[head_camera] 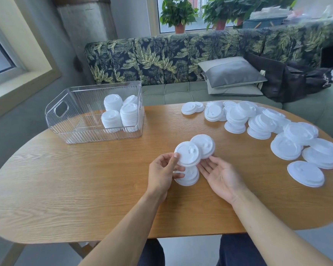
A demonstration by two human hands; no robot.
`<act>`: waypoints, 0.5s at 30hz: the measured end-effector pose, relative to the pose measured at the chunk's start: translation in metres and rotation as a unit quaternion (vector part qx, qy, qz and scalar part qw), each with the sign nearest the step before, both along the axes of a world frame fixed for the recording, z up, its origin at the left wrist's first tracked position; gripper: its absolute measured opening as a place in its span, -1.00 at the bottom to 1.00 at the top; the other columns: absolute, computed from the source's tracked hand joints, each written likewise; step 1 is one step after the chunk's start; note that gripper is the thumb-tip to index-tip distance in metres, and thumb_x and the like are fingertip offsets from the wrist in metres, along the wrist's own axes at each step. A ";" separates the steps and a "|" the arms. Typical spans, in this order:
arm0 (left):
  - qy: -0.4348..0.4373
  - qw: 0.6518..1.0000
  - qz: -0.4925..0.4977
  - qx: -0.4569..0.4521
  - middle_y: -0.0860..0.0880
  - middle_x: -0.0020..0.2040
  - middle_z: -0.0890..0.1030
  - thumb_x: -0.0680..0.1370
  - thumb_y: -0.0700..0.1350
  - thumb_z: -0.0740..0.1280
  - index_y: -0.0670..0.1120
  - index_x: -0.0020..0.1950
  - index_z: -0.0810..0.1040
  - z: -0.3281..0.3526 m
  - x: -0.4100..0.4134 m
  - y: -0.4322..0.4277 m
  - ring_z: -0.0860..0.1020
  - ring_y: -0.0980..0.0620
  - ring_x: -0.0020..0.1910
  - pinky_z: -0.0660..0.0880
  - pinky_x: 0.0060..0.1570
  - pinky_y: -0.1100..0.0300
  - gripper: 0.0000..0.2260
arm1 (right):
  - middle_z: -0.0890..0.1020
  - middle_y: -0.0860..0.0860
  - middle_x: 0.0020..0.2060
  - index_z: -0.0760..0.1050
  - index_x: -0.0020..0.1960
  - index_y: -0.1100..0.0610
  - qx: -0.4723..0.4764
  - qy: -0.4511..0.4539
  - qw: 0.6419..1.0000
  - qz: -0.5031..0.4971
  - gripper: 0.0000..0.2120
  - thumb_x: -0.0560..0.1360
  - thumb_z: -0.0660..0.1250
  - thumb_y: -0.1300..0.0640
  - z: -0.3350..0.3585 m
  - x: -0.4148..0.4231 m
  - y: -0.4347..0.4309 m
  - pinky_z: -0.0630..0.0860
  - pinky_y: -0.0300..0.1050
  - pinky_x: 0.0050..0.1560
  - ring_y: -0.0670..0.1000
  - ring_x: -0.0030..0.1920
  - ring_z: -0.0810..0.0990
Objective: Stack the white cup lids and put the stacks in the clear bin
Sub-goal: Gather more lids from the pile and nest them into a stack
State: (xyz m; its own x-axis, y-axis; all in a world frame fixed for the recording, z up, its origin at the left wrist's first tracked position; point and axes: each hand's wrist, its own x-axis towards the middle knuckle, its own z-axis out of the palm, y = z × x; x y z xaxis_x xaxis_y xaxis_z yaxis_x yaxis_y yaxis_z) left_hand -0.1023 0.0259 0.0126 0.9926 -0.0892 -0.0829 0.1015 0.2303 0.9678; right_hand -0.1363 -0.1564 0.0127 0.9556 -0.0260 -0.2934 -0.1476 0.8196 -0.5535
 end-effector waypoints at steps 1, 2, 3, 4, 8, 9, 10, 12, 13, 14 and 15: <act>-0.003 1.000 -0.006 0.000 -0.11 -0.18 0.71 0.58 0.02 0.50 -0.23 0.14 0.64 0.000 0.000 0.000 0.69 -0.02 -0.22 0.62 -0.29 0.19 -0.67 | 0.66 0.19 0.20 0.52 0.33 0.25 -0.012 -0.003 1.000 0.006 -0.72 0.66 0.20 0.29 -0.001 0.000 0.000 0.46 0.06 0.42 0.11 0.31 0.61; -0.004 1.000 -0.011 0.001 -0.12 -0.16 0.72 0.58 0.02 0.49 -0.22 0.15 0.64 0.000 0.000 0.001 0.70 -0.03 -0.20 0.63 -0.28 0.19 -0.68 | 0.67 0.19 0.20 0.53 0.32 0.25 -0.026 -0.005 1.000 0.011 -0.73 0.66 0.20 0.29 -0.001 0.000 0.001 0.48 0.03 0.40 0.10 0.29 0.63; -0.003 1.000 -0.016 0.000 -0.12 -0.15 0.72 0.59 0.01 0.48 -0.21 0.15 0.64 0.000 0.000 0.001 0.71 -0.03 -0.18 0.64 -0.27 0.18 -0.69 | 0.67 0.20 0.19 0.54 0.29 0.26 -0.039 -0.005 0.999 0.014 -0.75 0.66 0.21 0.30 -0.001 0.001 0.002 0.50 0.01 0.36 0.10 0.27 0.64; -0.002 1.000 -0.020 -0.001 -0.12 -0.14 0.73 0.60 0.01 0.48 -0.20 0.15 0.65 -0.001 0.001 0.002 0.72 -0.04 -0.17 0.64 -0.26 0.18 -0.70 | 0.67 0.21 0.19 0.54 0.28 0.27 -0.050 -0.004 0.999 0.014 -0.76 0.66 0.21 0.31 -0.001 0.001 0.004 0.52 -0.01 0.33 0.11 0.25 0.66; 0.003 1.000 -0.011 0.000 -0.09 -0.16 0.71 0.58 0.03 0.49 -0.17 0.16 0.66 -0.003 0.003 0.004 0.69 0.02 -0.15 0.63 -0.27 0.18 -0.70 | 0.70 0.21 0.16 0.53 0.31 0.28 -0.078 -0.008 0.997 0.017 -0.75 0.65 0.24 0.34 0.000 0.004 0.007 0.53 -0.03 0.30 0.10 0.22 0.69; 0.004 1.000 -0.007 0.002 -0.08 -0.17 0.70 0.57 0.04 0.50 -0.16 0.16 0.67 -0.003 0.003 0.004 0.67 0.04 -0.16 0.62 -0.29 0.18 -0.70 | 0.70 0.20 0.15 0.54 0.29 0.27 -0.085 -0.010 0.996 0.020 -0.76 0.65 0.24 0.34 0.000 0.004 0.007 0.53 -0.03 0.31 0.10 0.21 0.69; 0.004 1.000 -0.005 0.003 -0.07 -0.19 0.69 0.57 0.04 0.50 -0.15 0.16 0.67 -0.004 0.004 0.004 0.66 0.05 -0.17 0.60 -0.31 0.19 -0.70 | 0.70 0.20 0.15 0.55 0.27 0.25 -0.094 -0.012 0.995 0.025 -0.77 0.65 0.24 0.34 0.000 0.004 0.007 0.53 -0.04 0.31 0.10 0.22 0.69; 0.002 1.000 -0.002 -0.001 -0.06 -0.20 0.68 0.58 0.05 0.50 -0.15 0.16 0.66 -0.005 0.004 0.005 0.65 0.05 -0.21 0.58 -0.36 0.20 -0.70 | 0.70 0.21 0.18 0.56 0.29 0.25 -0.115 -0.017 0.993 0.035 -0.75 0.65 0.24 0.34 0.000 0.004 0.007 0.53 -0.05 0.30 0.12 0.25 0.67; 0.001 1.000 0.000 -0.003 -0.06 -0.19 0.69 0.58 0.04 0.49 -0.15 0.16 0.66 -0.005 0.005 0.004 0.65 0.05 -0.22 0.56 -0.38 0.21 -0.71 | 0.70 0.21 0.19 0.56 0.31 0.25 -0.127 -0.020 0.991 0.038 -0.73 0.65 0.24 0.33 0.000 0.004 0.007 0.54 -0.06 0.30 0.12 0.26 0.66; 0.000 1.000 0.004 -0.003 -0.05 -0.19 0.70 0.59 0.04 0.49 -0.15 0.15 0.65 -0.006 0.005 0.004 0.65 0.05 -0.24 0.55 -0.40 0.22 -0.71 | 0.70 0.21 0.20 0.56 0.32 0.25 -0.139 -0.023 0.989 0.041 -0.73 0.65 0.24 0.33 0.000 0.004 0.008 0.53 -0.07 0.29 0.12 0.26 0.67; -0.002 1.000 0.009 0.000 -0.04 -0.18 0.70 0.59 0.04 0.48 -0.14 0.15 0.65 -0.006 0.005 0.004 0.65 0.04 -0.25 0.53 -0.42 0.22 -0.72 | 0.70 0.20 0.20 0.57 0.31 0.24 -0.149 -0.026 0.988 0.043 -0.73 0.65 0.25 0.32 0.000 0.004 0.008 0.53 -0.08 0.28 0.10 0.26 0.67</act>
State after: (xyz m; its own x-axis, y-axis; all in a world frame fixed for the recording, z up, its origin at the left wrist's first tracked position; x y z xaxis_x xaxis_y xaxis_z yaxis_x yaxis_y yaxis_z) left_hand -0.0972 0.0294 0.0068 0.9944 -0.0709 -0.0789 0.0934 0.2319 0.9682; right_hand -0.1326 -0.1482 0.0129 0.9719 -0.0220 -0.2345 -0.1737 0.6056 -0.7766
